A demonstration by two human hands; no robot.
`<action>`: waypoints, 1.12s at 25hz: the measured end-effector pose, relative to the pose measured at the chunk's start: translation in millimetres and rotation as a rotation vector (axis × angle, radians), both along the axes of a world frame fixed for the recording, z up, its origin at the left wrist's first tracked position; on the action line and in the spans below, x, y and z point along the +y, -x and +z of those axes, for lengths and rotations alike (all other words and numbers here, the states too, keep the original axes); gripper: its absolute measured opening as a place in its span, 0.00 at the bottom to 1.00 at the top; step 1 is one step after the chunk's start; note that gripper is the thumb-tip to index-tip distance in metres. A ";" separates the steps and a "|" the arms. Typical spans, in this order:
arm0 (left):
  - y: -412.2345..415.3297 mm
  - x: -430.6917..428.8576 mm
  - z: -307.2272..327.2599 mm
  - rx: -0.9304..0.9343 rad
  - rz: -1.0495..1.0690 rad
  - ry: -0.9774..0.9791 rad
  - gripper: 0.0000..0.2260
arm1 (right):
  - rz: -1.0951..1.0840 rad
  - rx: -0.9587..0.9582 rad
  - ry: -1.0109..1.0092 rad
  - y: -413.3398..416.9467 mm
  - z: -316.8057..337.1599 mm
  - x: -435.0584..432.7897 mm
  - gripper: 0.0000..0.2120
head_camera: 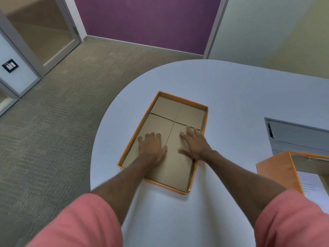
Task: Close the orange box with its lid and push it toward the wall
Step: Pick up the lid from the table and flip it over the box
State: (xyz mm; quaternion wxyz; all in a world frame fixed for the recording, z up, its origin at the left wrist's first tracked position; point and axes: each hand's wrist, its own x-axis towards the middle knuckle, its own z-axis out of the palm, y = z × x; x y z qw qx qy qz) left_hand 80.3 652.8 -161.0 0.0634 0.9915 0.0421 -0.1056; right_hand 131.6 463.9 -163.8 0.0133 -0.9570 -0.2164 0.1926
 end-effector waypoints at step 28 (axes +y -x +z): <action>-23.3 13.0 102.4 -0.193 0.347 0.555 0.14 | -0.814 -0.079 -0.805 22.7 104.2 -60.2 0.25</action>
